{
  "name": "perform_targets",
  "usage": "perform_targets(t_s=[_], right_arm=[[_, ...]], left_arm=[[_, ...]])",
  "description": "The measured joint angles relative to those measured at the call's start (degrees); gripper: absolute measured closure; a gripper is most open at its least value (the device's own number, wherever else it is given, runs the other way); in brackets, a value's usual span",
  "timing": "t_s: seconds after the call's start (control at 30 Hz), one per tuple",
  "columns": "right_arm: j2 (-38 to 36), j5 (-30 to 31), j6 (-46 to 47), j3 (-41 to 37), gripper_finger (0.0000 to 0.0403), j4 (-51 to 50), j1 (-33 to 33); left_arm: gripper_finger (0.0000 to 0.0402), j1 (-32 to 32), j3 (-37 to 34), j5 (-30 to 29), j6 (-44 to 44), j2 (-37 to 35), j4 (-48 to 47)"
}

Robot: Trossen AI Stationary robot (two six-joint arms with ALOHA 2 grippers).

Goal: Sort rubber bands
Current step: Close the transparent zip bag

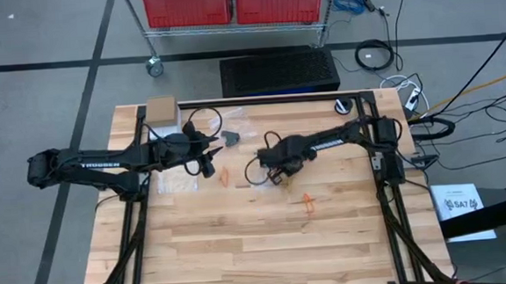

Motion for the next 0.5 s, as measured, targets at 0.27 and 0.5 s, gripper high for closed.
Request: perform_targets(t_s=[0.27,0.5], right_arm=[[-7.34,6.43,4.61,-0.20,0.0403,5.45,5.27],[-8.93,5.12,-24.51,-0.20,0.0385,21.98,4.48]], left_arm=[[0.0238,0.00,0.00,-0.17,-0.07,0.00,0.19],[0.0238,-0.03,0.00,0.87,-1.67,0.00,-0.14]])
